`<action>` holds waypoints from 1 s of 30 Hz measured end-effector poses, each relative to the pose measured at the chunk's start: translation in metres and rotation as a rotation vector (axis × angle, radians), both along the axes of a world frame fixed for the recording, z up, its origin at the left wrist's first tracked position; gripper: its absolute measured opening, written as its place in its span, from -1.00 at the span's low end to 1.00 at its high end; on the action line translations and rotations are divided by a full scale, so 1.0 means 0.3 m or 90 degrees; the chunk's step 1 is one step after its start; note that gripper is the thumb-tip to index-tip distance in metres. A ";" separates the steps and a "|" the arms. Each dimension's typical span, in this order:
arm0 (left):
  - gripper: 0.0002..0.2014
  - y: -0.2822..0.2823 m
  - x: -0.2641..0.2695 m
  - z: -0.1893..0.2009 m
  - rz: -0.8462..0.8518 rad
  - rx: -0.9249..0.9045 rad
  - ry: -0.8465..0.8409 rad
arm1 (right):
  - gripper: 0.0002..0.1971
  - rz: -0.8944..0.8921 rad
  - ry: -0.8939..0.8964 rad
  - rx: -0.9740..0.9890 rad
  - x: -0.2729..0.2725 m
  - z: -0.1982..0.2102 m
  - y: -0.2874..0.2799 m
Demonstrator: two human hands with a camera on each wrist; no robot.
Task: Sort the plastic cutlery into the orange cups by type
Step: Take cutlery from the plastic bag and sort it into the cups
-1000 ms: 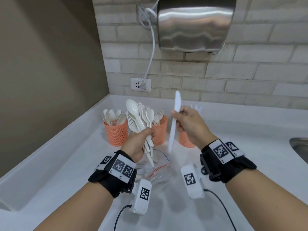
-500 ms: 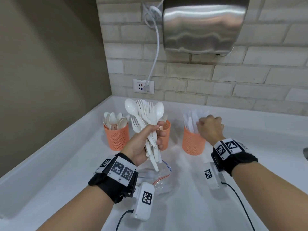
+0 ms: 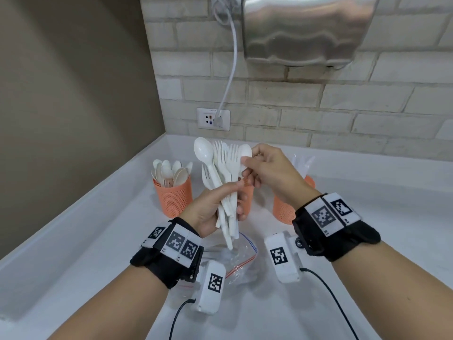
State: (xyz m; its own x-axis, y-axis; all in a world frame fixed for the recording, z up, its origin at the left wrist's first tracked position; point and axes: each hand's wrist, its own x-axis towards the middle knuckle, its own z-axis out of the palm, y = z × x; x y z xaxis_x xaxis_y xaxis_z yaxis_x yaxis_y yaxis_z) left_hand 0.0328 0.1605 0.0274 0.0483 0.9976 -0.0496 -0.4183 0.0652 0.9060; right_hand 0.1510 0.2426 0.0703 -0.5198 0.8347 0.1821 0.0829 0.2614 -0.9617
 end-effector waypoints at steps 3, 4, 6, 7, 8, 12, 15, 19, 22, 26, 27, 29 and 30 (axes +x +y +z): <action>-0.94 -0.003 0.007 -0.006 -0.012 0.017 0.052 | -0.79 0.025 0.008 -0.003 -0.031 -0.007 -0.027; -0.93 -0.001 0.006 -0.009 -0.009 0.015 0.049 | -0.77 0.052 0.008 0.000 -0.038 -0.006 -0.039; -0.94 0.000 0.001 -0.009 0.005 -0.004 0.009 | -0.73 0.072 0.021 0.008 -0.041 -0.007 -0.052; -0.92 -0.001 -0.005 -0.007 0.007 -0.018 -0.018 | -0.75 0.052 0.029 0.010 -0.038 -0.006 -0.051; -0.89 -0.003 -0.010 -0.005 0.008 -0.028 -0.048 | -0.82 0.011 0.042 0.014 -0.033 -0.007 -0.047; -0.82 -0.015 -0.014 0.006 0.002 -0.032 -0.089 | -0.80 -0.039 0.004 -0.026 -0.021 -0.030 -0.035; -0.76 -0.021 -0.005 0.019 -0.016 -0.058 -0.032 | -0.89 0.015 -0.047 -0.025 -0.025 -0.035 -0.052; -0.66 -0.016 -0.003 0.028 0.001 -0.070 -0.001 | -0.82 -0.009 -0.010 -0.001 -0.021 -0.043 -0.046; -0.72 -0.012 -0.012 0.033 0.022 -0.078 -0.020 | -0.88 0.027 0.041 -0.065 -0.023 -0.055 -0.039; -0.73 -0.005 -0.024 0.025 0.067 -0.087 -0.008 | -0.89 0.116 0.097 -0.163 -0.009 -0.077 -0.015; -0.74 -0.003 -0.025 0.024 0.078 -0.088 -0.010 | -0.93 0.140 0.103 -0.179 -0.003 -0.077 -0.011; -0.76 -0.005 -0.025 0.024 0.092 -0.085 -0.029 | -0.94 0.171 0.098 -0.197 0.007 -0.076 -0.005; -0.77 -0.005 -0.023 0.023 0.095 -0.080 -0.042 | -0.94 0.171 0.086 -0.191 0.009 -0.075 -0.004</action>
